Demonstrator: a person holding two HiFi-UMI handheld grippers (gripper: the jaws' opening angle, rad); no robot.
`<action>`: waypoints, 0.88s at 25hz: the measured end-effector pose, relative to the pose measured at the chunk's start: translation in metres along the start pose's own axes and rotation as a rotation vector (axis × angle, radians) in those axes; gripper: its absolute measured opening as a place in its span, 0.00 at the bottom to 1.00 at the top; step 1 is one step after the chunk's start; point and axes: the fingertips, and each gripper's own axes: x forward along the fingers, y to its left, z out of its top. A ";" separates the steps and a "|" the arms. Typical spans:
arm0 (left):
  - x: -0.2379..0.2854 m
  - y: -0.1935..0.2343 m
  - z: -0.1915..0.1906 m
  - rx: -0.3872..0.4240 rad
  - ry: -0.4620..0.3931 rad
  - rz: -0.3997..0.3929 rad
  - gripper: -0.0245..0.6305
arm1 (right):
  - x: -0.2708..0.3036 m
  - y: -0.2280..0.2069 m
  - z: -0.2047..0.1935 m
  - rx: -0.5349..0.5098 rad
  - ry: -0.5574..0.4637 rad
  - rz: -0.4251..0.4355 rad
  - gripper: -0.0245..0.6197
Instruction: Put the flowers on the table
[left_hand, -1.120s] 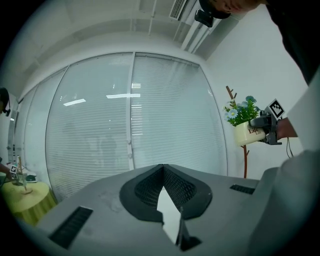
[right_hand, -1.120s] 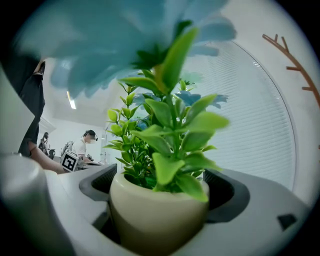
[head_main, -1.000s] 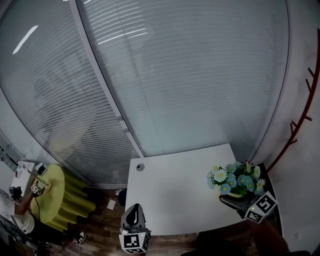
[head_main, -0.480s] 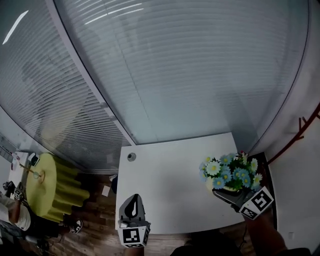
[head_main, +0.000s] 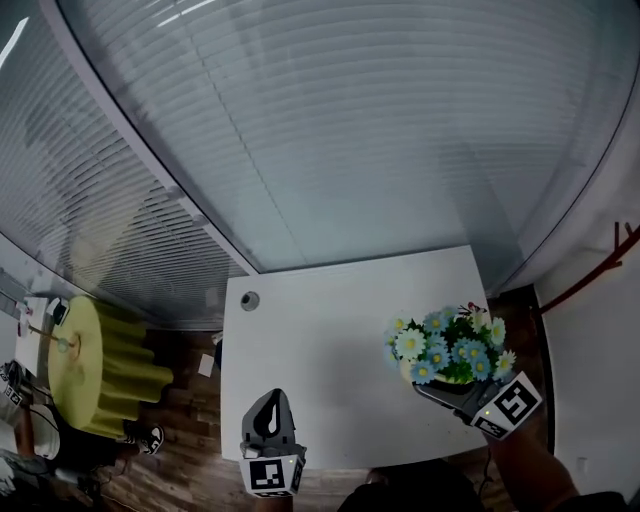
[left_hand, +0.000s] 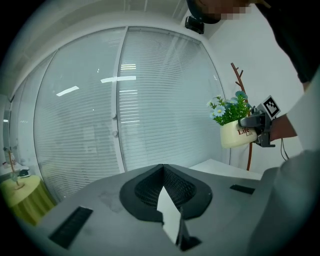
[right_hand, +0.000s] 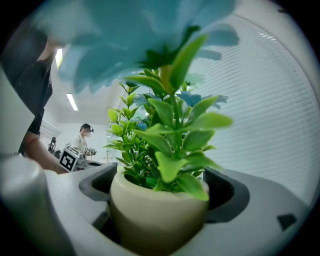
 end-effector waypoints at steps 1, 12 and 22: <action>0.003 -0.001 -0.004 -0.006 0.009 -0.003 0.04 | 0.004 -0.002 -0.004 0.004 0.004 0.008 0.88; 0.035 -0.006 -0.016 -0.037 0.024 -0.064 0.04 | 0.026 -0.015 -0.048 0.007 0.029 -0.003 0.88; 0.055 -0.021 -0.029 -0.077 0.059 -0.106 0.04 | 0.027 -0.032 -0.078 0.034 0.076 -0.044 0.88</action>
